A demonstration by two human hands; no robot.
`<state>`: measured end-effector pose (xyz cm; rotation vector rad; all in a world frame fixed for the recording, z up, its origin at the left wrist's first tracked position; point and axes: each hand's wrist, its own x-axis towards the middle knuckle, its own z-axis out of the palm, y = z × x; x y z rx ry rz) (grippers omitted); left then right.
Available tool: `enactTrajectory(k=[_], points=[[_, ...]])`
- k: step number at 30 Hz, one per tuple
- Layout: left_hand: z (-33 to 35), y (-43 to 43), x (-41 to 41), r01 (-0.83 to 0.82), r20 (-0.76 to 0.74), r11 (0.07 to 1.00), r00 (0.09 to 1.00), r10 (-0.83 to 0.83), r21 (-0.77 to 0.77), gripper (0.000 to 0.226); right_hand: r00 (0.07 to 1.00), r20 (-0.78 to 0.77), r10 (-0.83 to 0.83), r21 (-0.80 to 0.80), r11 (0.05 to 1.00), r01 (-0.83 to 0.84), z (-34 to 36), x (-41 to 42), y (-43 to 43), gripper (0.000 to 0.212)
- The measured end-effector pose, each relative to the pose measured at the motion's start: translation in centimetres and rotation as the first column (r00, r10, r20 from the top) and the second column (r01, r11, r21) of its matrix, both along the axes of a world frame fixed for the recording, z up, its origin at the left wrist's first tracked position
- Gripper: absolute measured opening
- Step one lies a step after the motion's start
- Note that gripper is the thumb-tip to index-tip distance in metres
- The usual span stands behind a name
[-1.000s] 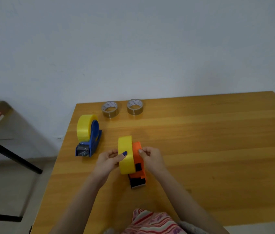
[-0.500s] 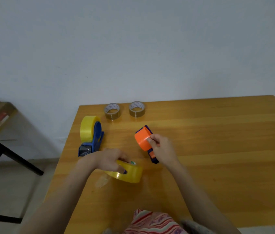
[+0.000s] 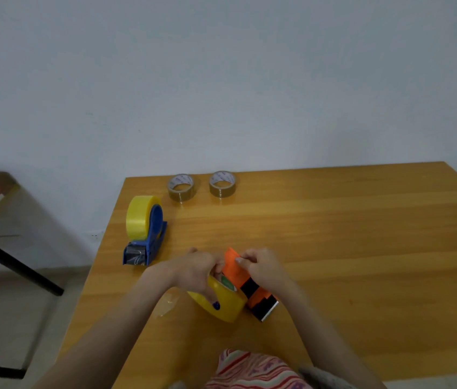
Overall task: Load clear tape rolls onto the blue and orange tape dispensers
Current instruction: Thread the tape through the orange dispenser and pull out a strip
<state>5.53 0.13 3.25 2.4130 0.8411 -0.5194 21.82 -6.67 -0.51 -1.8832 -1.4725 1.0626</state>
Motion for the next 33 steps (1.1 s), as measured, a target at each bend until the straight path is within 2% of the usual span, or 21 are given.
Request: enactTrajectory(k=[3,5,7,9,10,11,12,13,15,17,20,23,27,30,33], points=[[-0.1,-0.1,0.2,-0.07,0.077,0.996,0.995,0.065,0.059,0.051,1.0,0.002,-0.01,-0.01,1.0,0.01,0.1,0.5,0.4,0.026],[-0.3,-0.3,0.3,-0.178,0.145,0.968,0.977,0.154,0.174,0.06,1.0,0.019,0.008,-0.036,0.999,-0.007,0.2,0.8,0.5,0.027],[-0.6,-0.8,0.4,-0.33,0.167,0.898,0.942,0.292,0.293,0.093,0.999,0.009,0.036,-0.046,0.998,-0.036,0.0,0.7,0.3,0.029],[-1.3,-1.5,0.3,-0.555,0.167,0.781,0.832,0.529,0.286,0.12,0.999,-0.02,0.033,-0.03,0.999,-0.033,-0.2,0.5,0.0,0.028],[-1.7,-1.9,0.1,-0.681,0.168,0.703,0.732,0.66,0.204,0.121,0.999,-0.034,0.025,-0.023,0.999,-0.025,-0.2,0.4,0.0,0.028],[-1.9,-2.4,-0.1,-0.781,0.169,0.619,0.623,0.764,0.082,0.107,0.999,-0.05,0.02,-0.024,0.999,-0.021,-0.2,0.4,0.0,0.028],[-2.2,-3.0,-0.3,-0.839,0.174,0.538,0.519,0.837,-0.088,0.078,0.998,-0.067,0.021,-0.031,0.999,-0.023,-0.3,0.4,0.0,0.028],[-2.4,-3.7,-0.4,-0.837,0.15,0.47,0.445,0.883,-0.28,0.049,0.996,-0.087,0.028,-0.041,0.999,-0.031,-0.2,0.4,0.1,0.028],[-3.4,-5.0,-0.3,-0.707,0.134,0.348,0.341,0.93,-0.615,0.027,0.986,-0.162,0.031,-0.059,0.997,-0.041,0.0,0.2,-0.1,0.024],[-3.8,-5.9,0.0,-0.581,0.121,0.255,0.259,0.958,-0.773,0.012,0.968,-0.25,0.002,-0.057,0.998,-0.017,-0.4,0.2,-0.4,0.024],[-3.8,-6.0,0.3,-0.546,0.171,0.275,0.234,0.957,-0.791,0.005,0.943,-0.332,-0.029,-0.054,0.998,0.011,-0.9,0.5,-1.1,0.026],[-3.5,-5.9,0.4,-0.524,0.244,0.35,0.262,0.934,-0.777,0.005,0.902,-0.427,-0.058,-0.067,0.997,0.033,-1.4,0.8,-1.5,0.028],[-3.1,-5.9,0.9,-0.511,0.277,0.388,0.281,0.919,-0.767,0.01,0.839,-0.528,-0.132,-0.148,0.987,0.061,-0.9,-0.5,-1.7,0.049],[-2.9,-5.9,1.3,-0.502,0.301,0.426,0.314,0.901,-0.753,0.014,0.777,-0.602,-0.186,-0.188,0.978,0.088,-0.9,-1.1,-1.8,0.05],[-3.0,-6.2,1.4,-0.478,0.339,0.473,0.343,0.876,-0.74,0.012,0.77,-0.601,-0.213,-0.189,0.974,0.122,-1.0,-1.2,-1.9,0.055]])
